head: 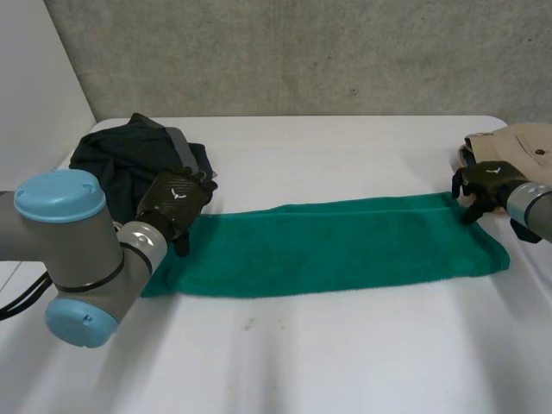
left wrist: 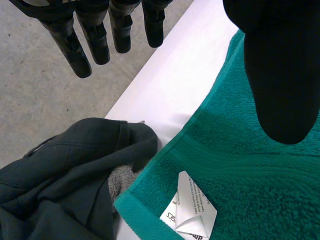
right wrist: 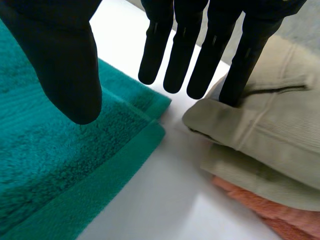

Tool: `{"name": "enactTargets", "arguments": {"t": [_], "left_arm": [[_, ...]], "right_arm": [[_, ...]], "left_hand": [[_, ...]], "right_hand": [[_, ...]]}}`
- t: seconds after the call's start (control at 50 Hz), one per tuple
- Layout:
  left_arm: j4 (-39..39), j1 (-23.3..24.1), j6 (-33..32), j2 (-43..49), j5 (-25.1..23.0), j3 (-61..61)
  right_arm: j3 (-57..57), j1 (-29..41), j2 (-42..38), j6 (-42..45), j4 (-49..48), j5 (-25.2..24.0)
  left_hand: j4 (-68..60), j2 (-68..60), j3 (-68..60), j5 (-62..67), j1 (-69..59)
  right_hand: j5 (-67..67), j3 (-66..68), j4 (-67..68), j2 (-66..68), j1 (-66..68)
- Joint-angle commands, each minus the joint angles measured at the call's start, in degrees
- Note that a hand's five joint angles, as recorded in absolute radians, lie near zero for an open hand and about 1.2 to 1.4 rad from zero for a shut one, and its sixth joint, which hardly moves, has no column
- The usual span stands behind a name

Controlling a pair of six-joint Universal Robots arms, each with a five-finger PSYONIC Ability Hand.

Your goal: Fold the laundry.

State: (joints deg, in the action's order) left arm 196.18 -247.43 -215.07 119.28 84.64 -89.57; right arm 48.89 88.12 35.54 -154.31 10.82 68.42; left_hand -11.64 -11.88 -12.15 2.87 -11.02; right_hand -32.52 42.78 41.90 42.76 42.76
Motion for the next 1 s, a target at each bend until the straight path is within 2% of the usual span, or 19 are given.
{"name": "enactTargets", "arguments": {"t": [0.02,0.16,0.18,0.24,0.56,0.58,0.62,0.72,0.86,1.0], "left_arm": [[-0.1,0.0,0.0,0.2,0.0,-0.1],[-0.1,0.0,0.0,0.2,-0.2,-0.1],[-0.2,0.0,0.0,0.2,-0.2,-0.2],[-0.2,0.0,0.0,0.2,-0.4,-0.3],[-0.4,-0.1,0.0,-1.2,-0.4,-0.8],[-0.4,0.0,0.1,-1.3,-0.4,-0.8],[-0.4,0.0,0.0,-1.2,-0.4,-0.8],[-0.4,0.1,0.3,-1.2,-0.4,-1.0],[-0.5,0.5,1.5,-1.2,-0.4,-1.0],[-0.5,0.5,2.0,-1.2,-0.4,-1.1]], "right_arm": [[-4.2,0.5,-4.2,-3.6,-0.2,-0.5],[-6.4,0.5,-6.2,-4.1,-0.3,-0.8],[-6.6,0.5,-6.4,-4.1,-0.3,-0.8],[-7.0,0.8,-6.9,-4.1,-0.5,-0.4],[-10.2,4.4,-7.1,-4.2,-5.1,2.0],[-10.0,4.5,-6.9,-4.3,-4.9,2.4],[-9.3,4.6,-6.3,-4.2,-4.8,3.3],[-4.7,4.6,-2.6,-4.0,-4.5,3.9],[-1.2,4.4,-2.1,-4.0,-3.8,1.5],[-1.7,4.4,-4.7,-4.1,-3.8,1.6]], "left_hand": [[-1.3,-1.0,-0.8,0.0,-1.9],[-1.3,-1.0,-0.8,0.0,-1.9],[-1.3,-1.0,-0.8,0.0,-1.9],[-1.3,-1.0,-0.8,0.0,-1.9],[-1.1,-0.9,-0.6,-0.1,-1.7],[-1.1,-0.9,-0.6,-0.1,-1.7],[-1.1,-0.9,-0.6,-0.1,-1.7],[-1.1,-0.9,-0.6,-0.1,-1.7],[-1.1,-0.9,-0.6,-0.1,-1.7],[-1.1,-0.9,-0.6,-0.1,-1.7]], "right_hand": [[-7.8,7.5,8.4,7.5,7.5],[-9.8,9.5,10.4,9.5,9.5],[-12.8,12.5,13.4,12.5,12.5],[-37.4,37.1,38.0,37.2,37.2],[-37.5,37.2,38.1,37.2,37.2],[-36.2,35.9,36.8,36.0,36.0],[-6.7,6.5,7.3,6.5,6.5],[4.8,-5.1,-4.2,-5.1,-5.1],[2.7,-2.9,-2.1,-2.9,-2.9],[-2.5,2.3,3.2,2.3,2.3]]}}
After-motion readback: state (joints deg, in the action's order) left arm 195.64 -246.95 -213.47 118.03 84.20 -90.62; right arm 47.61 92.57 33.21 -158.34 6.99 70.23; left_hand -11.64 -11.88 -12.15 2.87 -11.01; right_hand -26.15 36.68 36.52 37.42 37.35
